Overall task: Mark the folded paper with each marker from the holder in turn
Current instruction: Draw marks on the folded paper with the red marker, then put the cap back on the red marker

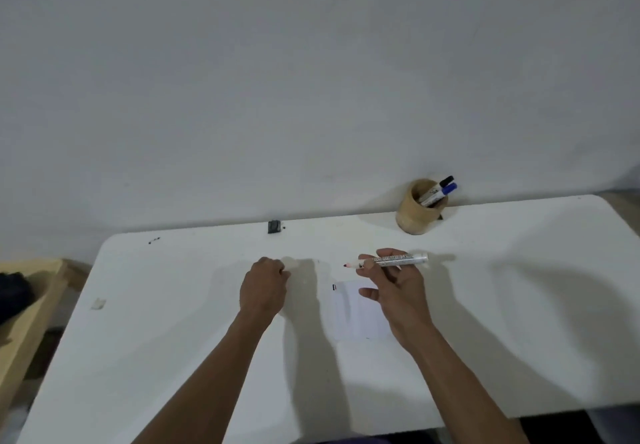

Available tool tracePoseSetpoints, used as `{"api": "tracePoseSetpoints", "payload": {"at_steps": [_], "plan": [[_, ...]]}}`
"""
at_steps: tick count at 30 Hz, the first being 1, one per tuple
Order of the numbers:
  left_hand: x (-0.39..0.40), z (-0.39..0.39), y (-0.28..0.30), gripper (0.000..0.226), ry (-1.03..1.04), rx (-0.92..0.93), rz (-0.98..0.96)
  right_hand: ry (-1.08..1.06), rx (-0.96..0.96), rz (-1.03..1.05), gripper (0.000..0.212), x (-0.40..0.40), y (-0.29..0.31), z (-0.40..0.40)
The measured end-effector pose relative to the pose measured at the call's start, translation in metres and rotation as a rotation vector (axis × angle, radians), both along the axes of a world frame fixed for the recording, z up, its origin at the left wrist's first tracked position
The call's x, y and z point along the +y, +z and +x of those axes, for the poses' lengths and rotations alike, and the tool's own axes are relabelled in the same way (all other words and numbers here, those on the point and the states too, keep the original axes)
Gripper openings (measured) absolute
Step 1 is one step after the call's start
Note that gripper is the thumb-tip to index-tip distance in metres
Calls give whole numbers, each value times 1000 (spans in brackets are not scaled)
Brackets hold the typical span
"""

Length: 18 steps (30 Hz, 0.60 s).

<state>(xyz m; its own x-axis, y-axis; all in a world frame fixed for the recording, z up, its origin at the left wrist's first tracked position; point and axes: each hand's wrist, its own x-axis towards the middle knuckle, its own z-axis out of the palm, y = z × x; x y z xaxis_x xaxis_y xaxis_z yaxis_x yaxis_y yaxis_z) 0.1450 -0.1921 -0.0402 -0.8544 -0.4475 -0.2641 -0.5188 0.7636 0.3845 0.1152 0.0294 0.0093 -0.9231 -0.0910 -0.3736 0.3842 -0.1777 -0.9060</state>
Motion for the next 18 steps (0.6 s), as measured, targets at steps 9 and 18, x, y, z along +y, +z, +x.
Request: {"api": "tracePoseSetpoints", "payload": {"at_steps": [9,18], "plan": [[-12,31,11,10,130,6,78,-22,68,52,6,-11,15,18],[-1,88,59,14,403,555,1032,133,203,80,19,-49,48,50]]}}
